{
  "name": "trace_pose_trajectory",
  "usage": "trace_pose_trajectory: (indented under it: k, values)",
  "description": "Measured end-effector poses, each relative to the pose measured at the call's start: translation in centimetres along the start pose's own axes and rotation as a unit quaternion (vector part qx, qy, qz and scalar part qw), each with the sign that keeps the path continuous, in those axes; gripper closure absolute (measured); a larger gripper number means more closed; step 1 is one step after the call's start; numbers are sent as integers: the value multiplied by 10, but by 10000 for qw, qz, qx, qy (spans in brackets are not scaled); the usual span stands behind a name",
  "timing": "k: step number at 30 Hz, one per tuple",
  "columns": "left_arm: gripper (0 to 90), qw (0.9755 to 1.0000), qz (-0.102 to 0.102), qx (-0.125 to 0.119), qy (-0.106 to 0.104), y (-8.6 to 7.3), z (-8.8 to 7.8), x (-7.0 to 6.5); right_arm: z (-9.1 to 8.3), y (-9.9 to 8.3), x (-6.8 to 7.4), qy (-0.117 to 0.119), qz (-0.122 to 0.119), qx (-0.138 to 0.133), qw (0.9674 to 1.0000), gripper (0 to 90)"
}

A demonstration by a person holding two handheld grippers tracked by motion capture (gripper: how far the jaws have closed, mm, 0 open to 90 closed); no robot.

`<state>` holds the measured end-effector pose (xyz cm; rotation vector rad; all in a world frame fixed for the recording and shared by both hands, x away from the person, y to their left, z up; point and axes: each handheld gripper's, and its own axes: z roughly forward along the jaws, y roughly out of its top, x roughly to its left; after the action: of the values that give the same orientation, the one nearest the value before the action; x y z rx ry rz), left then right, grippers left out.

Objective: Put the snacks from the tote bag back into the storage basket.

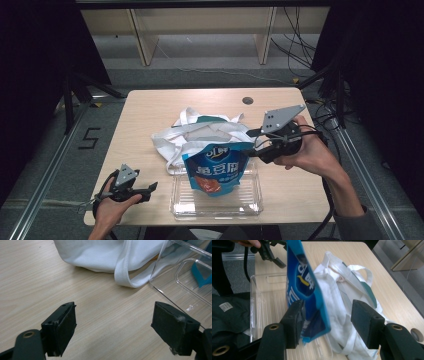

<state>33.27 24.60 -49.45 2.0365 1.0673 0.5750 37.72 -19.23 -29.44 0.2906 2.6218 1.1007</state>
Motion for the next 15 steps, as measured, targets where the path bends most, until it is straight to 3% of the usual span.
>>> trace_pose_trajectory:
  k: [1, 2, 3, 6, 7, 9, 10, 11, 12, 15]
  values:
    - [187, 10000, -24, -14, 20, 0, 0, -1, -2, -7, 1, -13, 51, 8, 10000, 442]
    - [187, 9996, -231, -190, -22, 0, 2, -3, -2, -10, 1, -36, 85, 17, 10000, 437]
    - [187, 9994, -269, -192, -42, 0, 2, -4, -1, -15, 1, -10, 133, 20, 9999, 434]
    - [187, 9999, -93, -115, -25, 0, 1, -1, 1, -26, 0, 15, 192, 63, 9998, 423]
    - [187, 9994, -269, -202, -38, 0, 2, -3, 2, -34, -1, 8, 252, 92, 9996, 423]
    - [187, 9996, -179, -194, -24, 0, 2, -1, 3, -39, -1, -19, 330, 100, 9994, 420]
    - [188, 9995, -278, -153, -34, 0, 3, -2, 6, -52, -4, -21, 479, 82, 9988, 421]
    - [188, 9995, -271, -156, -34, 0, 3, -3, 6, -52, -4, -21, 479, 82, 9988, 421]
    - [187, 9996, -203, -168, -43, 2, 3, -4, 9, -60, -6, -14, 621, 249, 9978, 418]
    - [187, 9999, -63, -107, -98, 4, 3, -5, 13, -73, -13, -5, 759, 263, 9968, 413]
